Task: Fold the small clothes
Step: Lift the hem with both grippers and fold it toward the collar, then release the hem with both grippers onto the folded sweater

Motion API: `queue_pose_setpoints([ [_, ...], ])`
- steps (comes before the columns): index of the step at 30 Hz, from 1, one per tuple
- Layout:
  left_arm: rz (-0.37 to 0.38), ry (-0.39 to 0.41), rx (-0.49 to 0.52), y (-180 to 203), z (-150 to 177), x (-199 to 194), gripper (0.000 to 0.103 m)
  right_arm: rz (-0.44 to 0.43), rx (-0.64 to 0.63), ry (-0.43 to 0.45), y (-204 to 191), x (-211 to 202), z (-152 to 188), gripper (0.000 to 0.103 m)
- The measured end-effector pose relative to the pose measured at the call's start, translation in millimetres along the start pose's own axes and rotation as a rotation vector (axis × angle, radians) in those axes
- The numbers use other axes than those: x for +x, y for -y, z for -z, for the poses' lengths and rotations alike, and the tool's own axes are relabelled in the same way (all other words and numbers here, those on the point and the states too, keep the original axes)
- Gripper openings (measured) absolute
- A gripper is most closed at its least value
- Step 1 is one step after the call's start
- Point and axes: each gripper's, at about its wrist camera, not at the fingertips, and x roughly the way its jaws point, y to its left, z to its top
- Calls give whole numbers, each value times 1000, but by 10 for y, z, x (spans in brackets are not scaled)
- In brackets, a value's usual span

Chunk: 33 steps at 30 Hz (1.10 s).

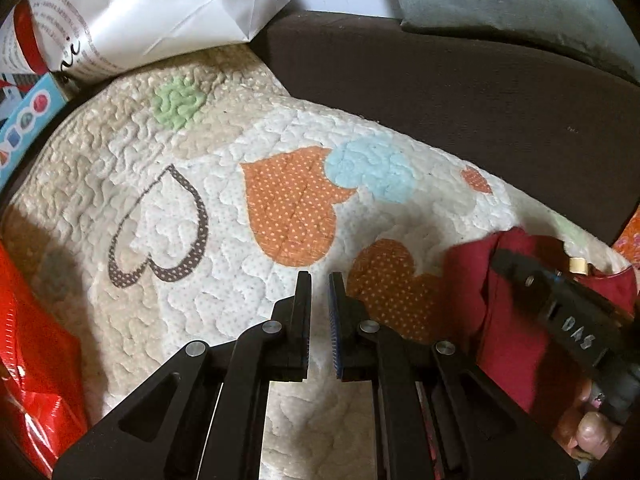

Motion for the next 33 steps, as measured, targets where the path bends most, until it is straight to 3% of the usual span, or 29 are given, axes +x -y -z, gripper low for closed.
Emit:
queue_pose_setpoints([
  [4, 5, -6, -4, 58, 7, 2, 7, -52, 57, 16, 2, 115, -59, 6],
  [7, 25, -14, -11, 109, 23, -29, 8, -126, 146, -56, 145, 314, 8, 10],
  [9, 41, -10, -5, 165, 34, -63, 8, -221, 185, -12, 278, 106, 61, 16],
  [11, 73, -9, 9, 261, 43, -113, 7, -224, 177, 25, 402, -226, 111, 24],
  [14, 144, -7, 36, 445, 89, -188, 7, -91, 111, 86, 683, -837, 249, 24],
  [18, 245, -39, 91, 750, 196, -172, 8, 224, 80, 152, 1247, -1484, 470, 24],
  [23, 227, -65, 119, 946, 305, 45, 8, 437, 141, 85, 1900, -1505, 633, 24],
  [25, 228, -58, 125, 959, 309, 84, 8, 421, 165, 44, 2108, -1363, 691, 24],
  [29, 251, -57, 104, 922, 311, 95, 8, 423, 141, 54, 1991, -1379, 665, 24],
  [33, 241, -46, 119, 928, 329, 60, 8, 324, 141, 133, 1747, -1740, 771, 24],
])
